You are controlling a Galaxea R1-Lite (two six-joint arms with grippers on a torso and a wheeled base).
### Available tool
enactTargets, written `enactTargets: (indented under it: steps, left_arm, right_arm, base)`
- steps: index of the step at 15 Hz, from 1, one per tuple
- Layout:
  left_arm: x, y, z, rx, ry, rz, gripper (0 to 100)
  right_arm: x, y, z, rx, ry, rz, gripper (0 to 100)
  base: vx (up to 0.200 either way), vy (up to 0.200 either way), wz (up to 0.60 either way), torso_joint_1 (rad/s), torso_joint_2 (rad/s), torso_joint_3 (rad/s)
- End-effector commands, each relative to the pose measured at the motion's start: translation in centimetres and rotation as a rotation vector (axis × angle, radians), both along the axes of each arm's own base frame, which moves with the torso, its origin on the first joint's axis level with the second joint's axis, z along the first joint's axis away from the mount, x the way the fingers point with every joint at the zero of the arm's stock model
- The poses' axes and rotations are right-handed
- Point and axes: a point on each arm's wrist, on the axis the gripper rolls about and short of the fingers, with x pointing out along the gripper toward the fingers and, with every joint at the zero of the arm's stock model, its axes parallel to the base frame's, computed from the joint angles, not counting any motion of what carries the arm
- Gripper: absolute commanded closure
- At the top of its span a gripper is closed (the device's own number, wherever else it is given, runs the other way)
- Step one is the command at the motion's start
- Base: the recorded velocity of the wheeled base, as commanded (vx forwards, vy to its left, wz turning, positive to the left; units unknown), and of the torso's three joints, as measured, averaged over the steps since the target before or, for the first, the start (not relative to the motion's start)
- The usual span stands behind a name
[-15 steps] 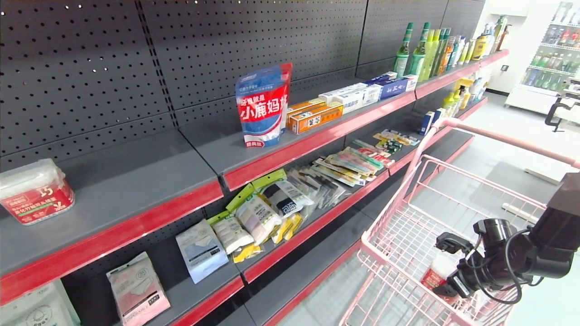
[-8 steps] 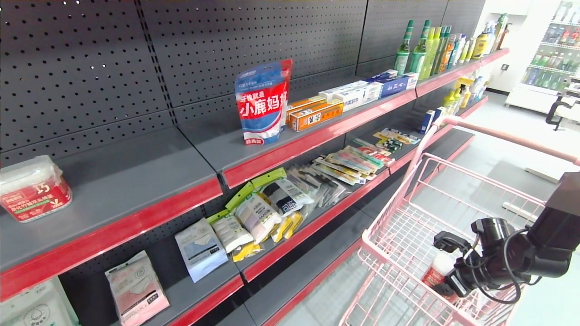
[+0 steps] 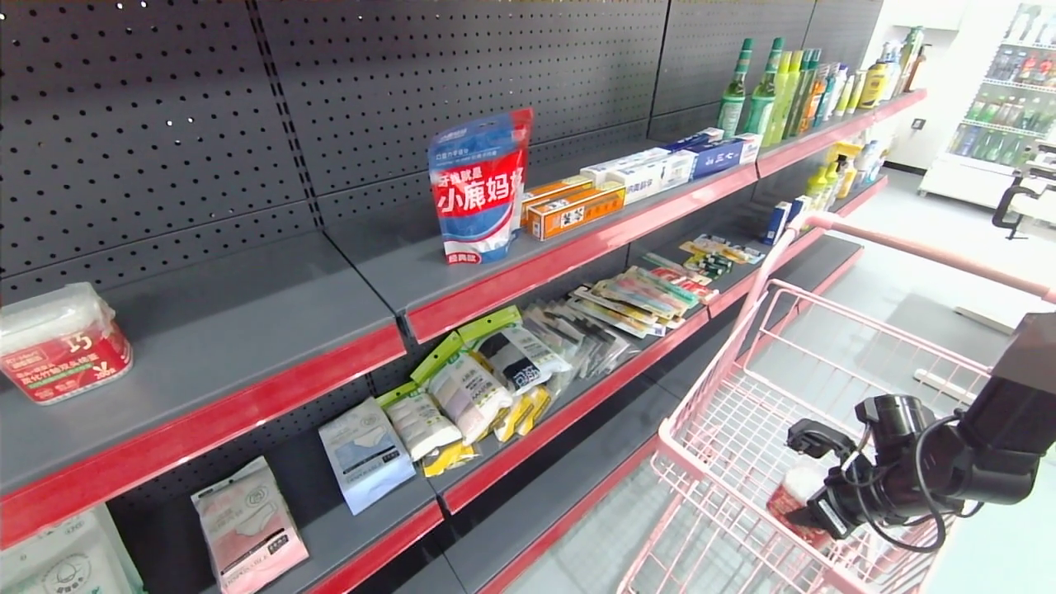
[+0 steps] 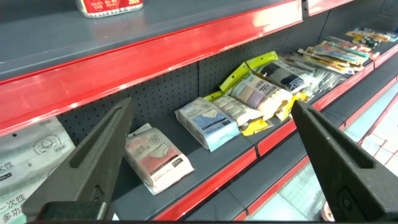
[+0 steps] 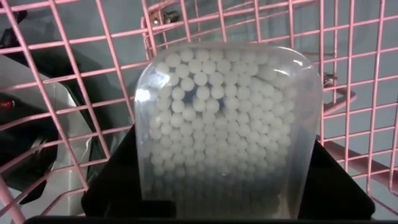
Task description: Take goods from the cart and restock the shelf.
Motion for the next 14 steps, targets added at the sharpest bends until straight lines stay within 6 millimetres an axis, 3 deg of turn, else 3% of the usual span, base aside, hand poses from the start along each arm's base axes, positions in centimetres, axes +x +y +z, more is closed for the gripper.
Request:
enactTargets:
  steps: [1,4,7,11,14]
  left_arm:
    - [0.0,0.0,0.0,0.000,0.001,0.000,0]
    - [0.0,0.0,0.0,0.000,0.001,0.000,0]
    - [0.0,0.0,0.0,0.000,0.001,0.000,0]
    - [0.0,0.0,0.0,0.000,0.003,0.000,0]
    - [0.0,0.0,0.0,0.000,0.003,0.000,0]
  right_arm:
    - [-0.1,-0.1,0.0,0.007,0.002,-0.012,100]
    - [0.2,0.1,3.4,0.028,-0.083,-0.078,100]
    - [0.6,2.2,7.9,0.115,-0.189,-0.202,100]
    - [-0.6,3.2,13.3,0.064,-0.332,-0.309,100]
    - [-2.8,5.6,18.2,0.123,-0.382,-0.396,100]
  base:
    - [0.000,0.000,0.00,0.000,0.00,0.000]
    - [0.000,0.000,0.00,0.000,0.00,0.000]
    - [0.000,0.000,0.00,0.000,0.00,0.000]
    - [0.000,0.000,0.00,0.000,0.00,0.000]
    - [0.000,0.000,0.00,0.000,0.00,0.000]
